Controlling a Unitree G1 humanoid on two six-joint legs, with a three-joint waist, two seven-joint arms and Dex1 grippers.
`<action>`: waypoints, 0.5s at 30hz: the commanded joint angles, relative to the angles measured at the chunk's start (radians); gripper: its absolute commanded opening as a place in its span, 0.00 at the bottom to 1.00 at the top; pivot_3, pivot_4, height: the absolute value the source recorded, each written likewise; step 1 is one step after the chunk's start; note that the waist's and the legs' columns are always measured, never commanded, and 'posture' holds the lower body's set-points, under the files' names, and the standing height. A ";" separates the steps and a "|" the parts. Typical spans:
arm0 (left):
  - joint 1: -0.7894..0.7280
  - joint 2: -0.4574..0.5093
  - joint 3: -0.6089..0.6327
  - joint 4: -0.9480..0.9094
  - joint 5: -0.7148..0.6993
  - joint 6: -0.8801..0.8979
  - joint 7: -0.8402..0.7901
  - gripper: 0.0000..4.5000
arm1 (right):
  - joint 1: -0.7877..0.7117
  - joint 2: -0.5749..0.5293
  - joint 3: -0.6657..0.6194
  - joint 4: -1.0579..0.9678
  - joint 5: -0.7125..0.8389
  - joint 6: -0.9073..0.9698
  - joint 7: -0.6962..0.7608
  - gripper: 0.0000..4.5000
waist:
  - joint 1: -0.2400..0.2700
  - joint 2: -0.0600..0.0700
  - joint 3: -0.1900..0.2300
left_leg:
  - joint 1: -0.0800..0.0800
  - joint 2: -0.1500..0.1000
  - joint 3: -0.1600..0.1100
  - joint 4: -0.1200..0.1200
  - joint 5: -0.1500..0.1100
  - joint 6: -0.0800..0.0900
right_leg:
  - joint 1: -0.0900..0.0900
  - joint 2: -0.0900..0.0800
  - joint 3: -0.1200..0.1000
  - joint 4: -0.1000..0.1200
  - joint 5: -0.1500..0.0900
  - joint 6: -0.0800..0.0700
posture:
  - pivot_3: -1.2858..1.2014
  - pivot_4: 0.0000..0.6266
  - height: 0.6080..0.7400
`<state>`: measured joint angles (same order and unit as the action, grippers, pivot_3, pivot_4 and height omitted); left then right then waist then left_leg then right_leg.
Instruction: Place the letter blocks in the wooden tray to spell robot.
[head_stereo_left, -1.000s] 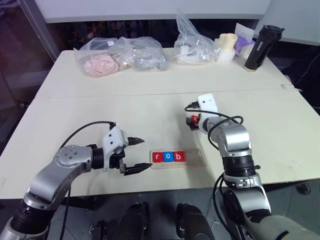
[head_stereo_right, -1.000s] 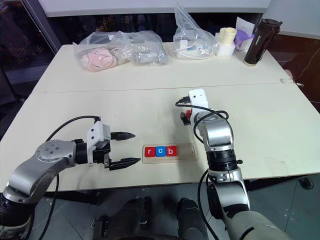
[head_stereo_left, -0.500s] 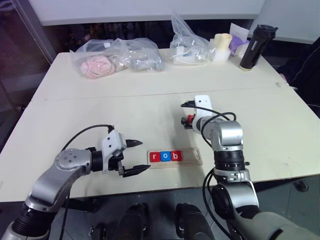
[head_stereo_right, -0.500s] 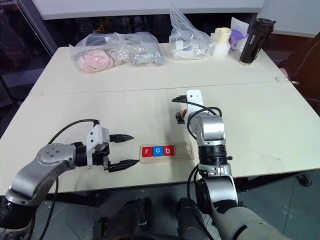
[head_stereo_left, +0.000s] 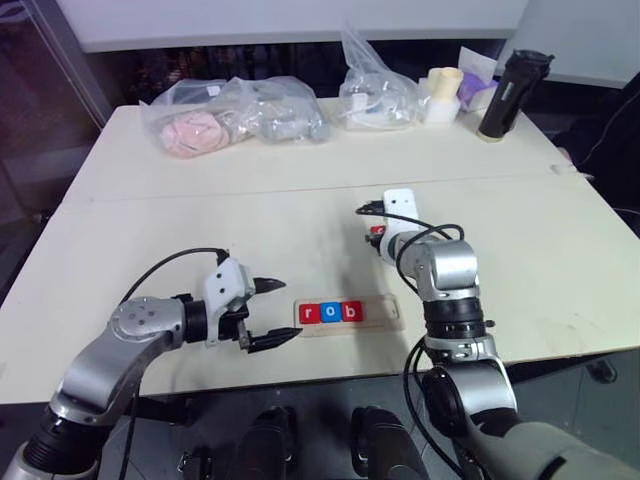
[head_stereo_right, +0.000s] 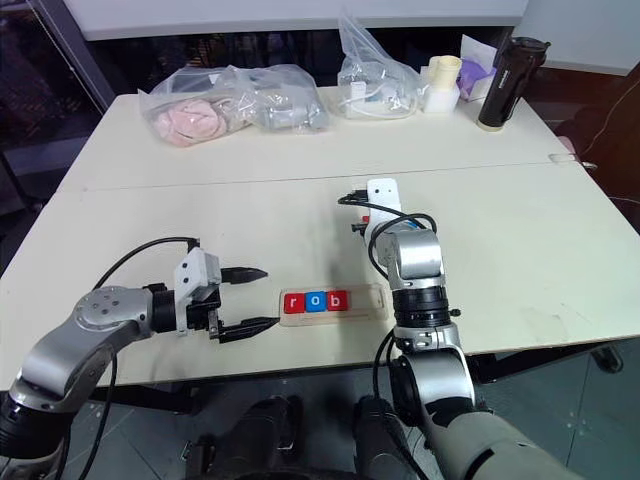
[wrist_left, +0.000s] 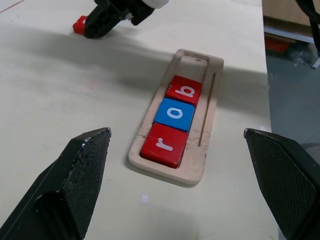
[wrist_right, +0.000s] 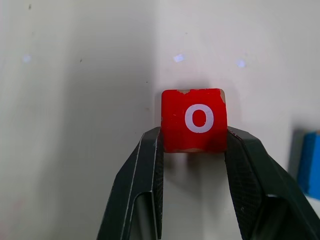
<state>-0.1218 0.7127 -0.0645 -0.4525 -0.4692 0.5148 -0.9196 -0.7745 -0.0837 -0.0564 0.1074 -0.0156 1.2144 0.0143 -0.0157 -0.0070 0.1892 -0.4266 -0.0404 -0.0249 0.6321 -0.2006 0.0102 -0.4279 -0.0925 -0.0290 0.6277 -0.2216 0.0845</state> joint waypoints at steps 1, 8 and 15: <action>0.002 0.000 0.006 -0.015 -0.001 -0.025 -0.011 1.00 | 0.010 -0.081 0.030 -0.214 0.027 0.126 0.059 0.25 | 0.003 0.000 0.000 | -0.001 0.000 0.000 0.000 0.000 0.000 | 0.000 0.000 0.000 0.000 0.000 0.000 | 0.52 0.24 0.98; -0.015 -0.008 0.001 0.020 0.004 -0.041 -0.027 1.00 | 0.214 -0.294 0.010 -0.672 0.144 0.400 0.181 0.25 | 0.005 0.000 0.000 | -0.001 0.000 0.000 -0.002 0.000 0.000 | 0.000 -0.003 -0.001 -0.003 -0.001 0.001 | 0.52 0.24 0.98; -0.033 -0.005 -0.005 0.099 0.022 -0.101 -0.082 1.00 | 0.585 -0.407 -0.084 -0.953 0.232 0.400 0.198 0.25 | 0.005 0.000 0.000 | -0.003 0.000 0.000 -0.004 -0.001 0.000 | 0.001 -0.004 -0.001 -0.012 -0.001 0.001 | 0.52 0.24 0.98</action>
<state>-0.1357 0.7066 -0.0669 -0.3496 -0.4483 0.4430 -0.9852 -0.1996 -0.4817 -0.1066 -0.7829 0.2008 1.6076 0.2163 -0.0103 -0.0073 0.1893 -0.4301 -0.0399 -0.0250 0.6285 -0.2013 0.0095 -0.4267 -0.0968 -0.0301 0.6152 -0.2228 0.0855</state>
